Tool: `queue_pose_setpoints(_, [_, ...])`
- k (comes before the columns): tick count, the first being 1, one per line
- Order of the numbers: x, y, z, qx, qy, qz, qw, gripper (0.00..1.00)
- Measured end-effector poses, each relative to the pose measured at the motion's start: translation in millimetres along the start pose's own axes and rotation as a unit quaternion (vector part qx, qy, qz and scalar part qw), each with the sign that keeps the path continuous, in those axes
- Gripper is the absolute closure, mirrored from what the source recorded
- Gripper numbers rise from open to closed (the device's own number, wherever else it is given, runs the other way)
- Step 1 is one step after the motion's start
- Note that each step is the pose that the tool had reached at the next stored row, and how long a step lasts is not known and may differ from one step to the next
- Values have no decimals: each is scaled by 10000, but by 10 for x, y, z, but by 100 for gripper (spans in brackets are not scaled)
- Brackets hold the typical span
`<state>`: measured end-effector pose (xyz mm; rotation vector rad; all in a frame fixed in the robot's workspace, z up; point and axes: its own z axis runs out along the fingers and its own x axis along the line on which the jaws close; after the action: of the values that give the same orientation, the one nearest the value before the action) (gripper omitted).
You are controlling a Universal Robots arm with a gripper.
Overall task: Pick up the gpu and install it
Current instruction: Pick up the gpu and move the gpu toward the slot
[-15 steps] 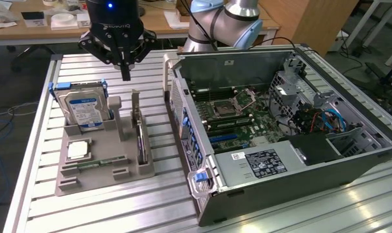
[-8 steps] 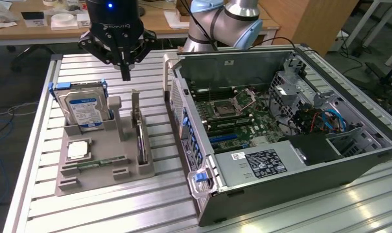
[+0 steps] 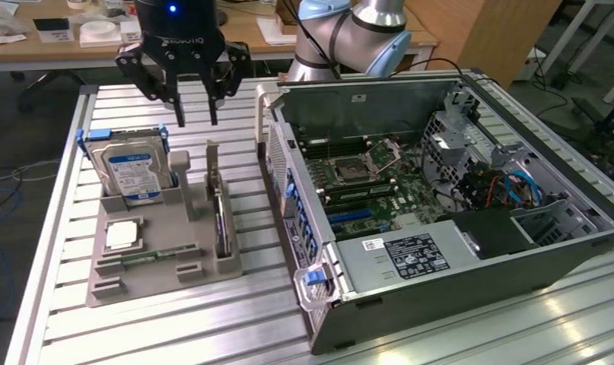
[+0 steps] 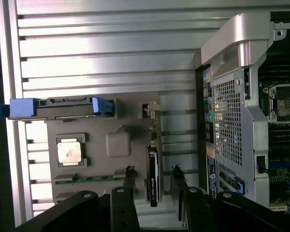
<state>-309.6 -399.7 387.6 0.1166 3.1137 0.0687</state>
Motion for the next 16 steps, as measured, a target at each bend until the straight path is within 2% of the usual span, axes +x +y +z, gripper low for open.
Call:
queue_pose_setpoints(1, [0, 0, 0, 0, 0, 0, 10000, 53])
queue_pose_setpoints(2, [0, 0, 0, 0, 0, 0, 10000, 53])
queue_pose_setpoints(4, [0, 0, 0, 0, 0, 0, 10000, 42])
queue_pose_setpoints(5, [0, 0, 0, 0, 0, 0, 10000, 42])
queue_pose_setpoints(6, [0, 0, 0, 2, 0, 0, 10000, 36])
queue_pose_setpoints(7, [-3, 2, 0, 11, 1, -1, 10000, 36])
queue_pose_setpoints(8, [-12, 3, 2, 17, 3, -8, 10000, 29])
queue_pose_setpoints(13, [-50, 0, 20, 20, 18, -102, 9999, 29])
queue_pose_setpoints(16, [-53, -40, 30, 26, 20, -133, 9999, 29])
